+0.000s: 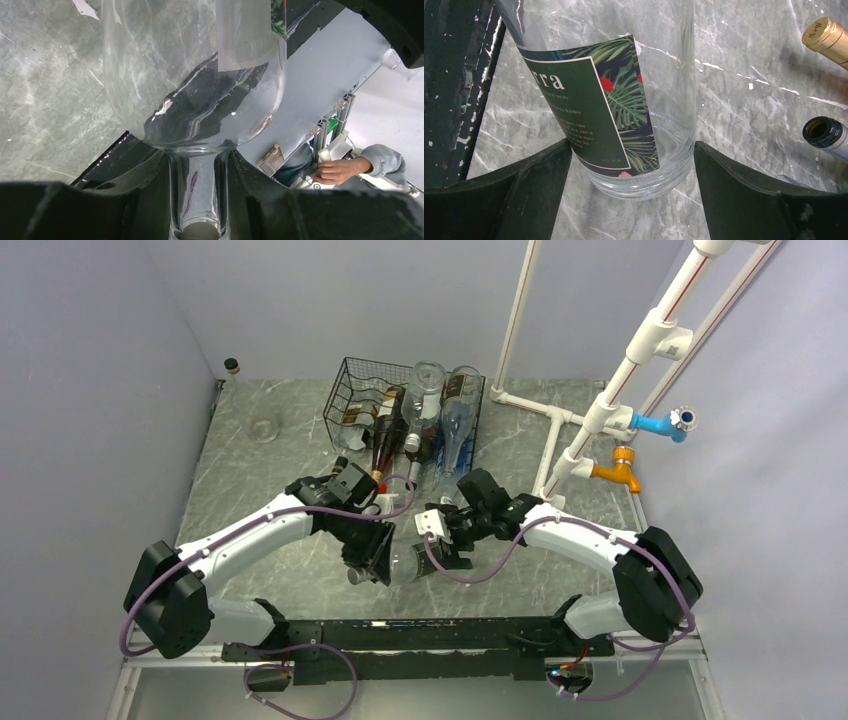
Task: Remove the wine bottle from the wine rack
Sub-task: Place the wine bottle at the center of the board.
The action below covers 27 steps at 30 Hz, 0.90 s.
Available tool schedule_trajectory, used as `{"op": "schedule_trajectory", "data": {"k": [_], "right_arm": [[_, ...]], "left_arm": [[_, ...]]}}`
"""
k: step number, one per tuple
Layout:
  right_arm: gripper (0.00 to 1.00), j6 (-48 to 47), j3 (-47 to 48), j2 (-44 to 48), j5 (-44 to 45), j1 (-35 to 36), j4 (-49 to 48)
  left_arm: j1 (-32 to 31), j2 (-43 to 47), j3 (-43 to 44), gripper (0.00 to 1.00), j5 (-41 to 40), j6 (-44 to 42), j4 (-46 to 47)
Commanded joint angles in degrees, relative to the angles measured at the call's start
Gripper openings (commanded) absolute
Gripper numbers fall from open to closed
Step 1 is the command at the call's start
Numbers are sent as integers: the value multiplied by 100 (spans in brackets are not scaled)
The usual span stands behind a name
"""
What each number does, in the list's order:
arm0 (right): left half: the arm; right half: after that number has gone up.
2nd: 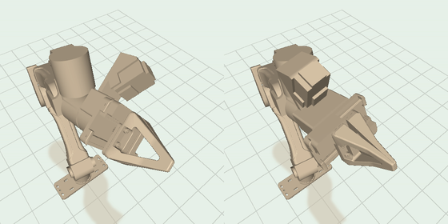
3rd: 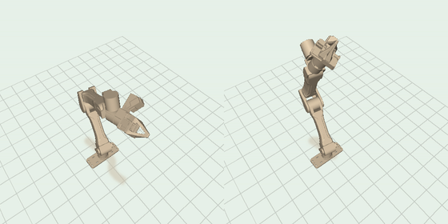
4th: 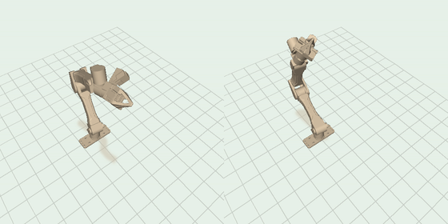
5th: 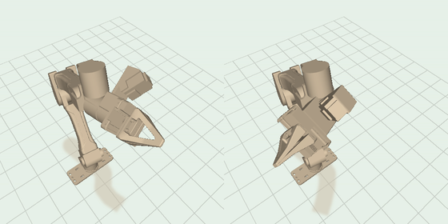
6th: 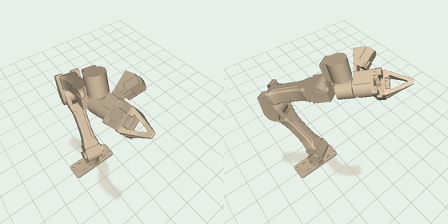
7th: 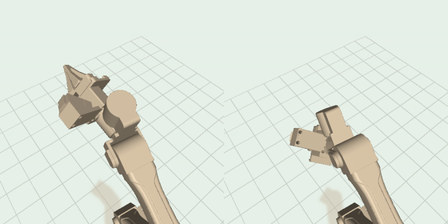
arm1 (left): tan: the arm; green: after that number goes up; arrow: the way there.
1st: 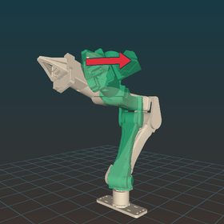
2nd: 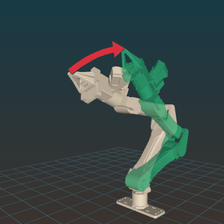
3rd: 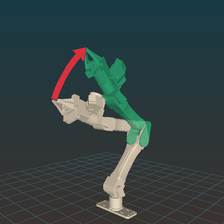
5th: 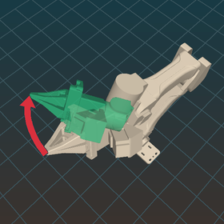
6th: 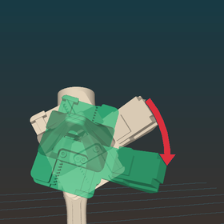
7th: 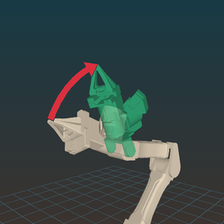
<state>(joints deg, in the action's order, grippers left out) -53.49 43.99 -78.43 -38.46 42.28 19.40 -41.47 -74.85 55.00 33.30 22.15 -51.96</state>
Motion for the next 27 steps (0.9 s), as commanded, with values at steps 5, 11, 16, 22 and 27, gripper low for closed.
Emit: {"op": "schedule_trajectory", "data": {"k": [5,11,16,22,27], "right_arm": [[88,-109,31,-216,54,122,-29],[88,-87,57,-266,14,131,-6],[88,-82,66,-293,-4,131,11],[88,-67,66,-318,-12,131,14],[88,-47,79,-346,-56,131,27]], "left_arm": [[-35,120,535,20,817,-279,740],[-34,123,512,38,870,-230,792],[-31,158,519,49,884,-186,810],[-23,231,502,57,890,-147,830],[-20,275,422,59,898,-79,909]]}}
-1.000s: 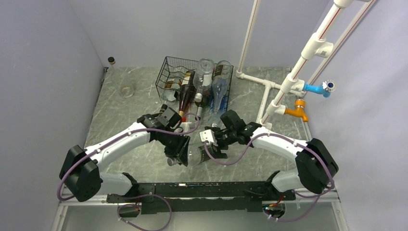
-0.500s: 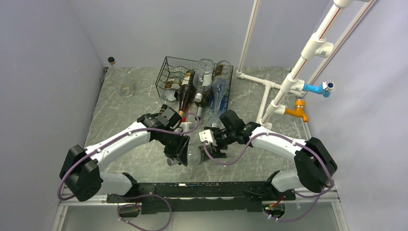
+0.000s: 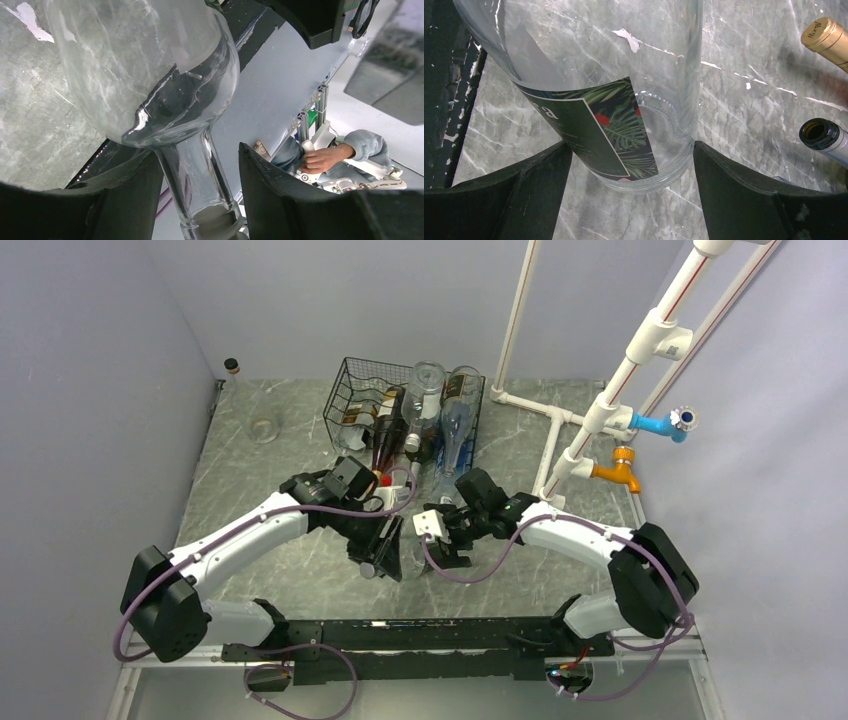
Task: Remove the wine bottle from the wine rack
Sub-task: Place the wine bottle at the center of the board.
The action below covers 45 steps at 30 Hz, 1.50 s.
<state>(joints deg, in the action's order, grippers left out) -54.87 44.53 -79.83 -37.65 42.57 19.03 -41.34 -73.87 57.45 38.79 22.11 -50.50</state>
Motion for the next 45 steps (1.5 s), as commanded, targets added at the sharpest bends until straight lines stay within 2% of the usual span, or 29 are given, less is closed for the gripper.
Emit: {"op": "schedule_trajectory", "data": {"k": [1,18,45], "right_arm": [[88,91,29,-216,-144,103,66],[88,152,103,-347,-434,-7,197],[91,28,188,-442,-736,-146,483]], "left_arm": [[-30,191,172,61,355,-56,788],[161,294,38,71,741,13,1142],[220,-242,363,78,914,-198,1329]]}}
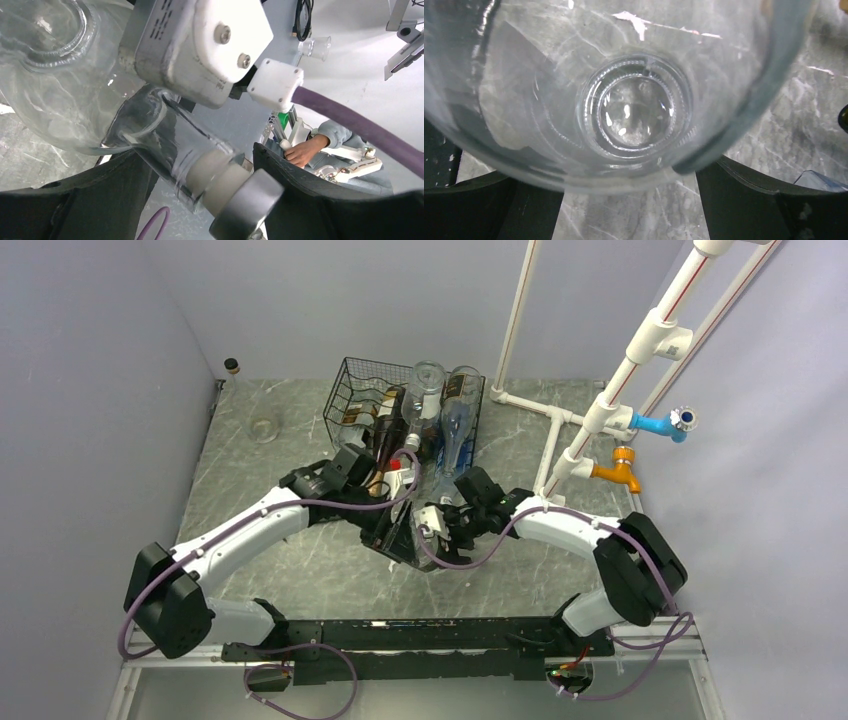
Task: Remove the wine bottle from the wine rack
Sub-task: Place the wine bottle at the center of the board.
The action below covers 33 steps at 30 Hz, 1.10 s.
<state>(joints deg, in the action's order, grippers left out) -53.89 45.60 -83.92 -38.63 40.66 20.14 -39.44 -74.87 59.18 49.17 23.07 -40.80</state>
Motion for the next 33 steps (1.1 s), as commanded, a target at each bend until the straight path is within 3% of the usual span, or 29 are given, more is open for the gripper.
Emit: {"op": "schedule_trajectory", "data": {"k": [1,21,33], "right_arm": [[91,-69,85,-31,-647,32,384],[93,-220,115,65,-666,-190,576],[95,-405,180,94,-585,-404,853]], "left_arm": [[25,-162,195,78,-111,-294,368],[35,-320,230,79,-100,-469,358],[34,203,161,80,-458,-619,268]]}}
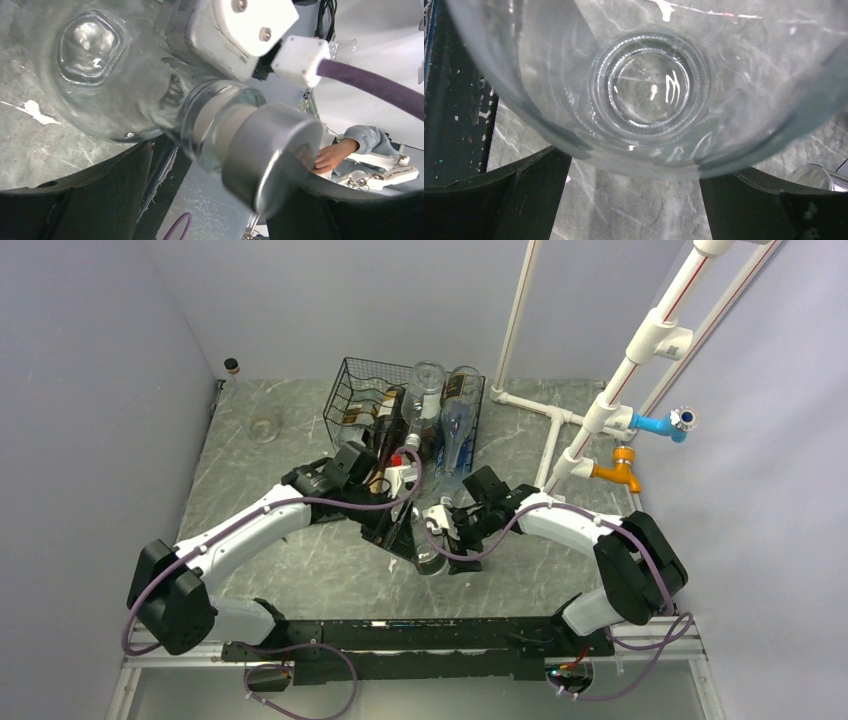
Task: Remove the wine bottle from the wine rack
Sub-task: Place the wine bottle at the center of the board.
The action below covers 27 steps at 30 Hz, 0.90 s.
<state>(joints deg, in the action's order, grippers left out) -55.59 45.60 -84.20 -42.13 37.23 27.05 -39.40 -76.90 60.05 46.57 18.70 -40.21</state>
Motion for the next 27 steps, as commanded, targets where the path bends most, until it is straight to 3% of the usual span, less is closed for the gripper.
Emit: {"op": "schedule_trajectory", "data": {"k": [1,11,21,27], "right_arm": [[95,-247,196,123,-234,-71,199],[96,-287,317,130,-270,-273,423],[96,-434,523,124,-555,-447,810],[97,-552,610,129,-675,-542,1022]], "left_arm": [[33,490,16,80,-228,-156,278],[-27,1588,-552,80,-1163,-32,1209],[-653,2705,-1676,83,-2815,-674,3183],[-1037,2941,-2163,85,-3511,-1075,4315]]}}
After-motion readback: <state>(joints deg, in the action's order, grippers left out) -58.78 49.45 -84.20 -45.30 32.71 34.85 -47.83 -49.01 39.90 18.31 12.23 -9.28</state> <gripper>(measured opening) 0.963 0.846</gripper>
